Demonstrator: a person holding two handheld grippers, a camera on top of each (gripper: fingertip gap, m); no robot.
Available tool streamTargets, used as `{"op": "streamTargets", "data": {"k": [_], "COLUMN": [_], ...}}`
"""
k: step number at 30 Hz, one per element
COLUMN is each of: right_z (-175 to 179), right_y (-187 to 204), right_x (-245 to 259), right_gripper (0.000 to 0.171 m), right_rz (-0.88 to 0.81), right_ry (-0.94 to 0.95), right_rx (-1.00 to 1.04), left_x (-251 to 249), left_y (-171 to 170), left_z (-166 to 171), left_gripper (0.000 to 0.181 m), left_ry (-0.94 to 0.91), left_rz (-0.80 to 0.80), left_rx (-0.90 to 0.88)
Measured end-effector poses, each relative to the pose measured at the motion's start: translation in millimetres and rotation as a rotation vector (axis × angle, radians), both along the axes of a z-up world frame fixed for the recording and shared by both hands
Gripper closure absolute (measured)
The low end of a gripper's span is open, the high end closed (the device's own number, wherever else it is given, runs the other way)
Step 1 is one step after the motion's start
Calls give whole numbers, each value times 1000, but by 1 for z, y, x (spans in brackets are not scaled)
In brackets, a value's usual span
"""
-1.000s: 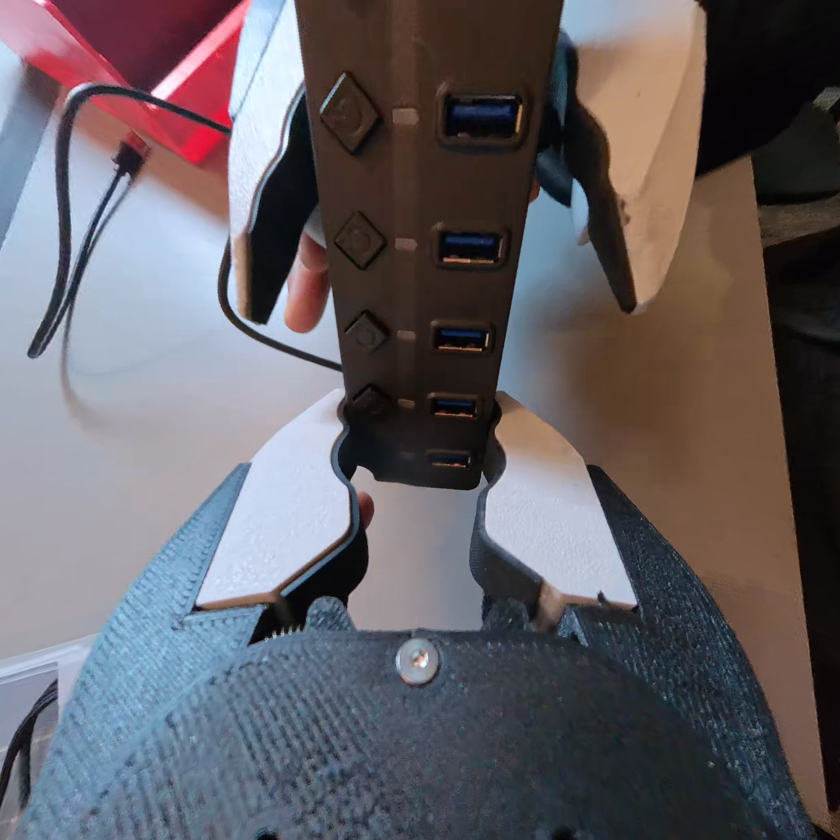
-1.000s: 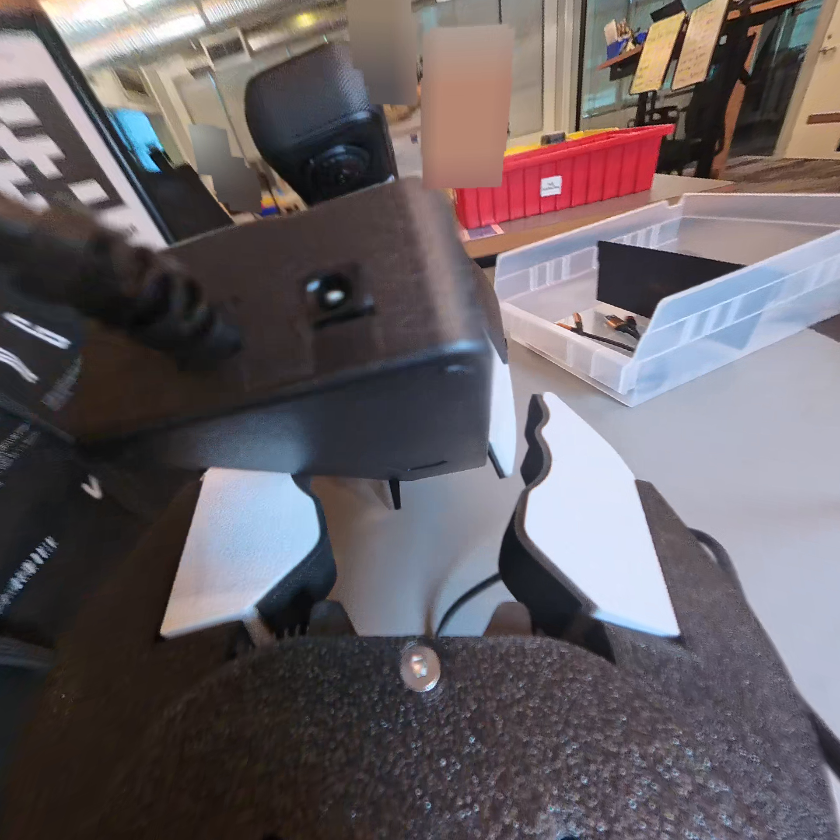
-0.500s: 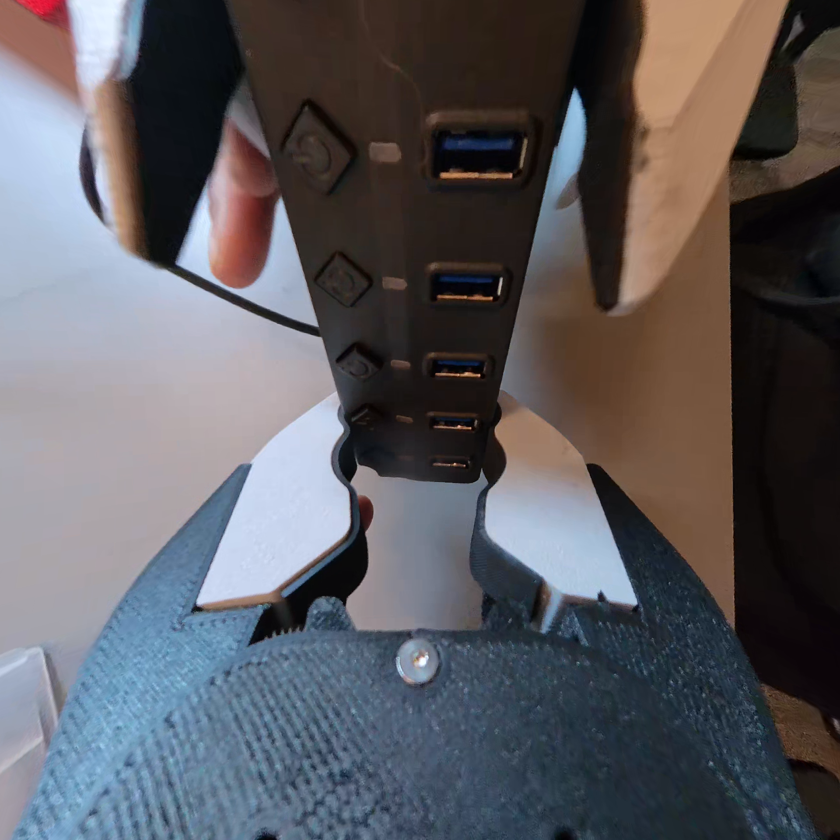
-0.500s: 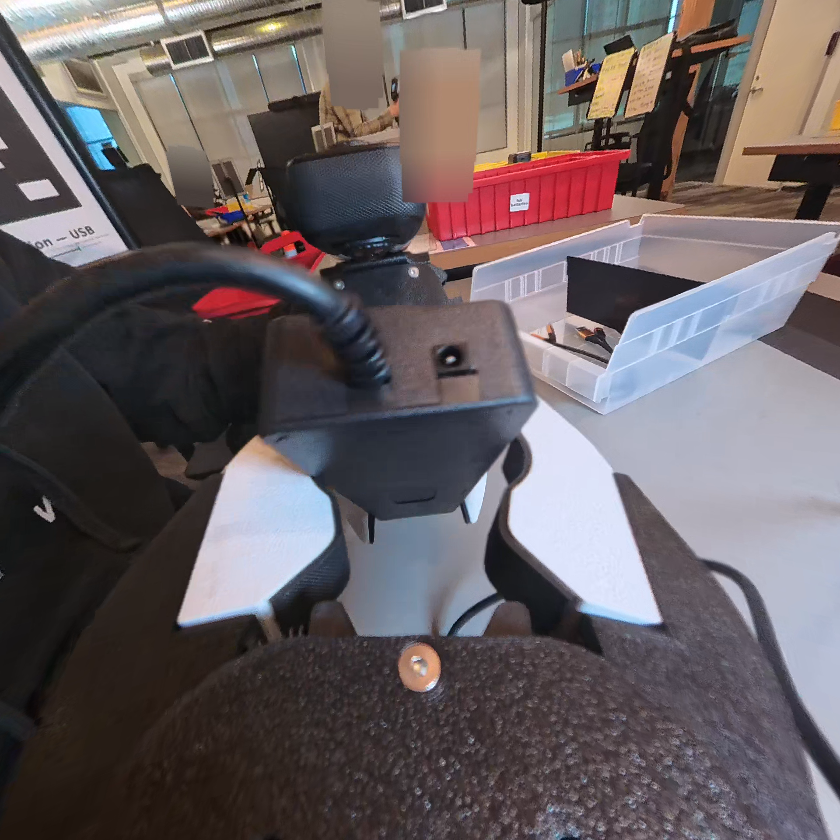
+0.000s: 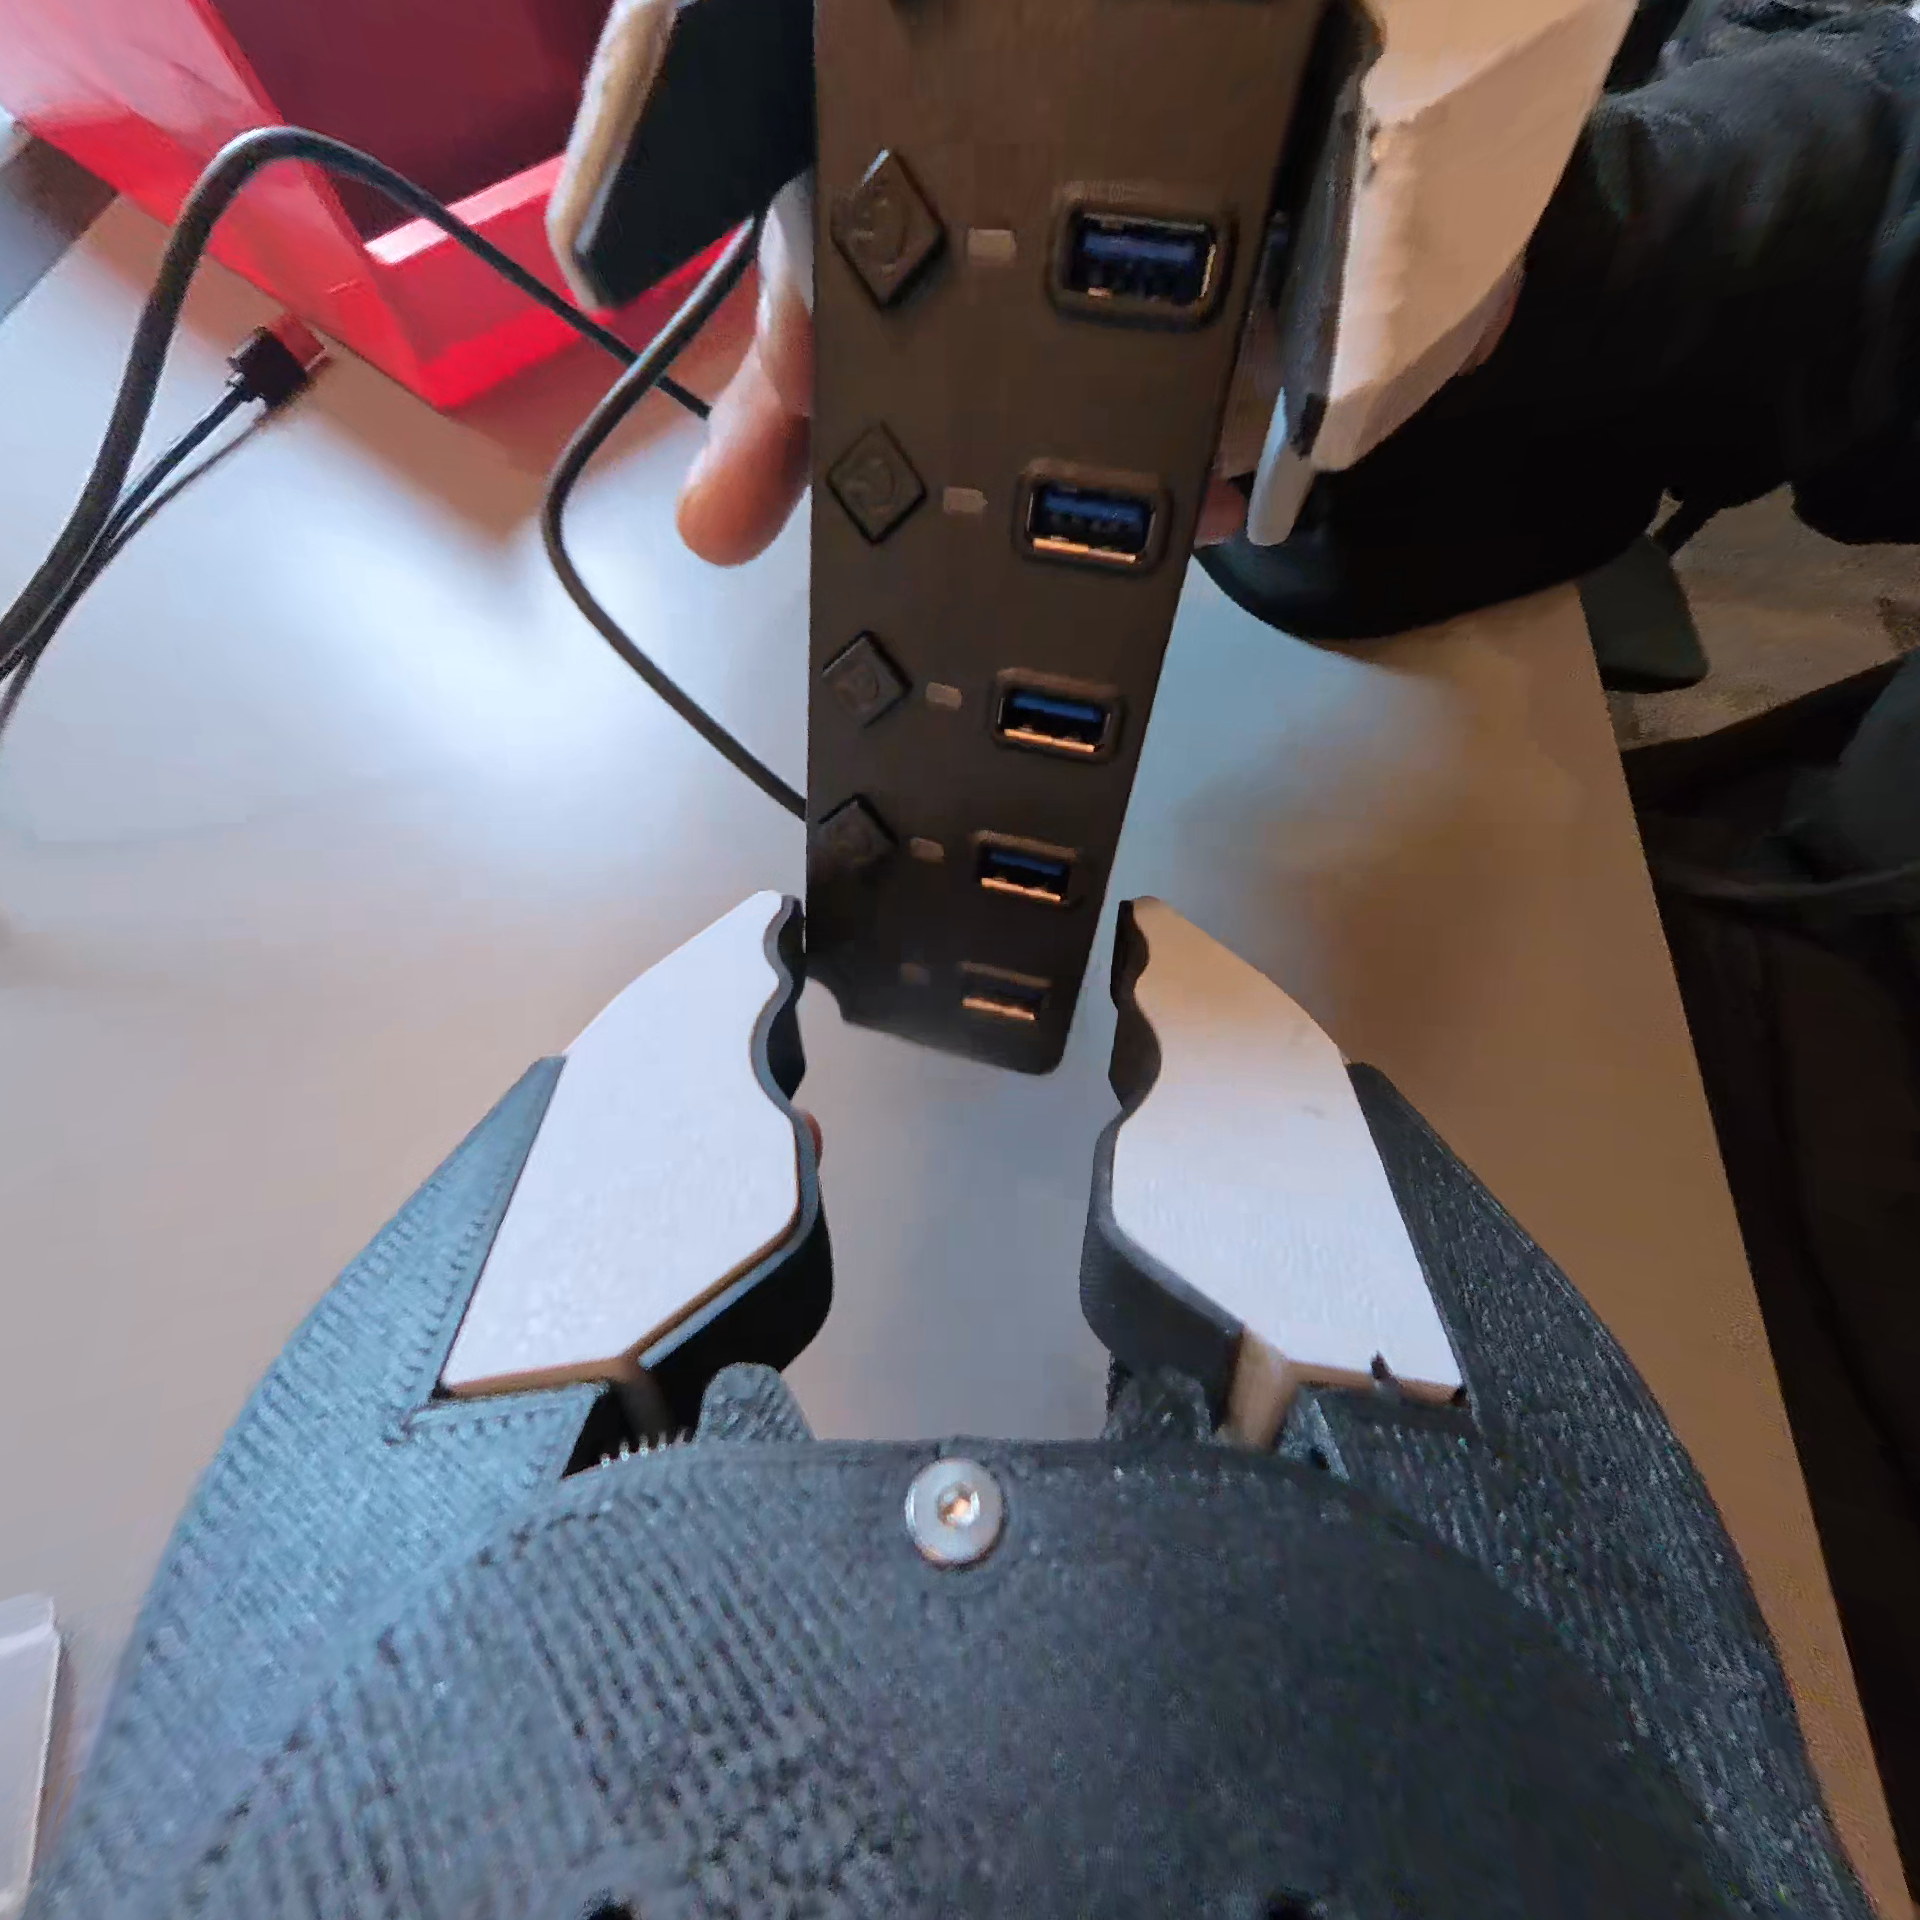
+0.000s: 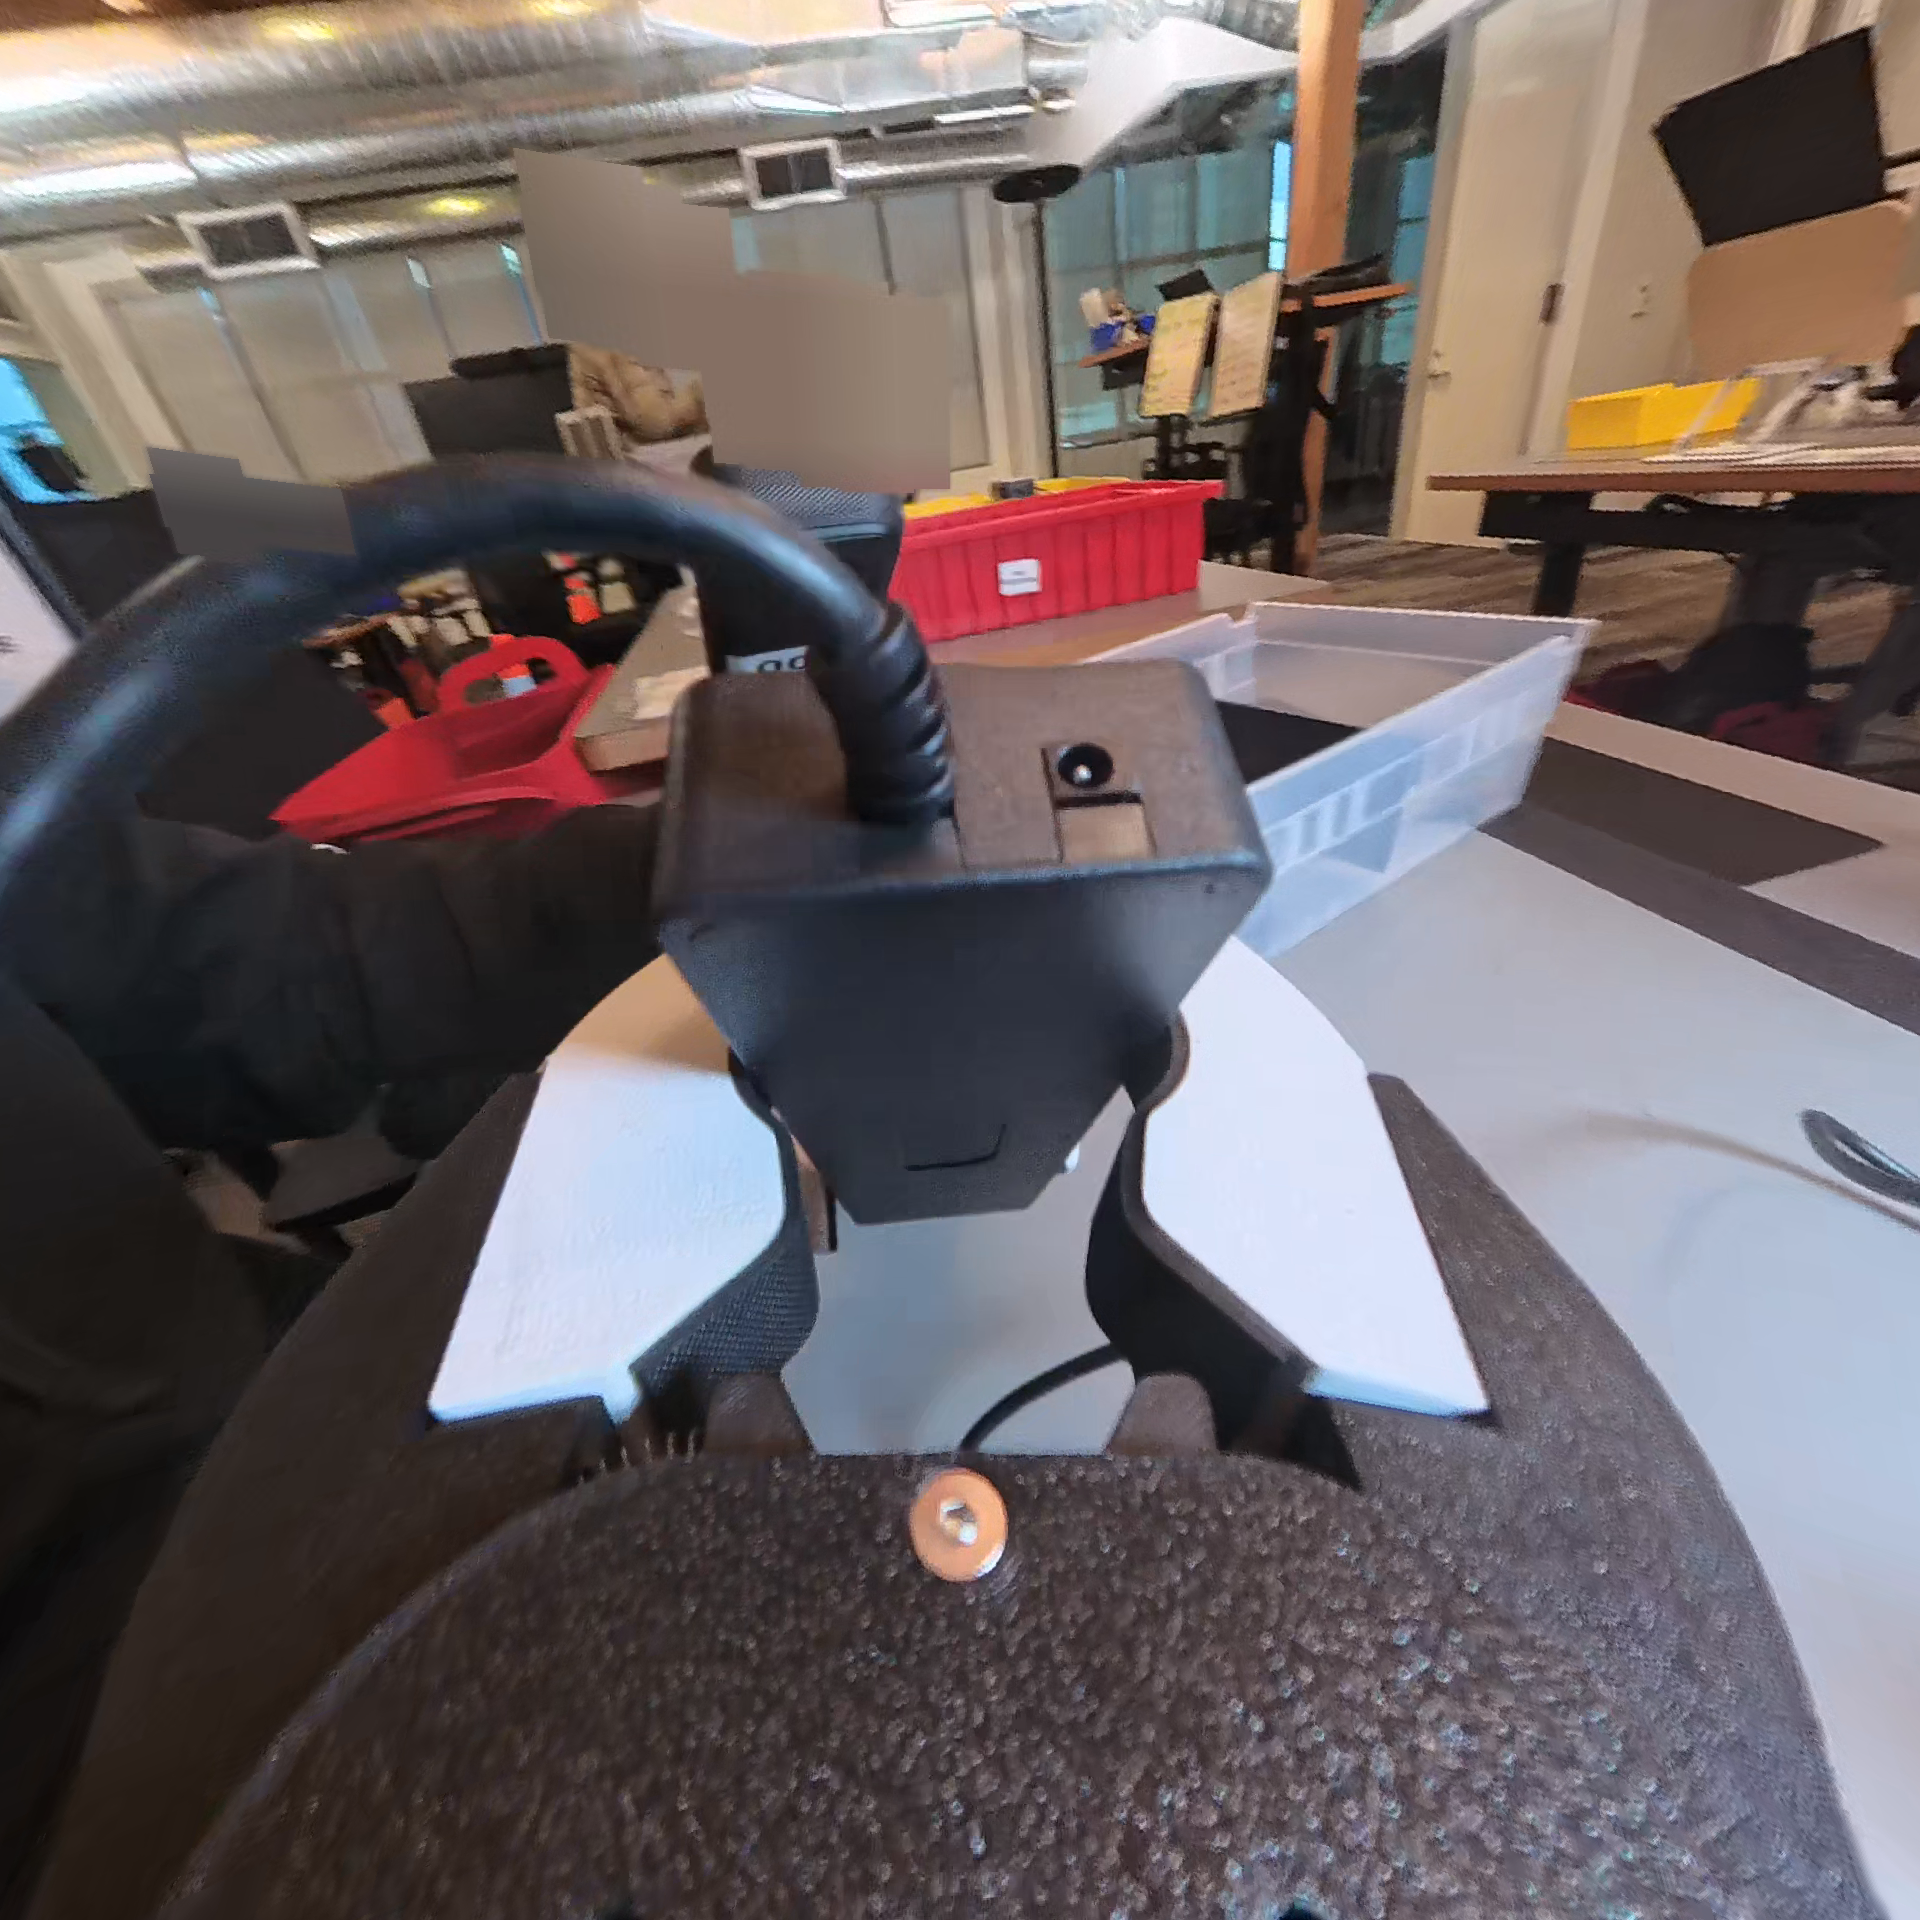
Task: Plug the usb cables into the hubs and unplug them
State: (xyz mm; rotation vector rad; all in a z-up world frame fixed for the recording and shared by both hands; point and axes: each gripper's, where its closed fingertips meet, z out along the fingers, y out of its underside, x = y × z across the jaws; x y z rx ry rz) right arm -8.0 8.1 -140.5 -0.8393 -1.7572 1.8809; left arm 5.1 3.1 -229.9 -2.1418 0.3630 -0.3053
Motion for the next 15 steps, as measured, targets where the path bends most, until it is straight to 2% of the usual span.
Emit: {"op": "streamTargets", "data": {"k": [8,15], "right_z": [-1,9], "right_y": [9,-7], "right_x": [-13,-10], "right_gripper": [107,107], "right_rz": [-171,-206], "right_ry": [-6,39], "right_rx": [83,96], "left_x": [-15,1], "left_y": [9,15], "left_z": [-10,-6], "left_gripper": [122,110], "left_ry": [-16,-23], "left_rz": [64,-13], "left_rx": [28,127]}}
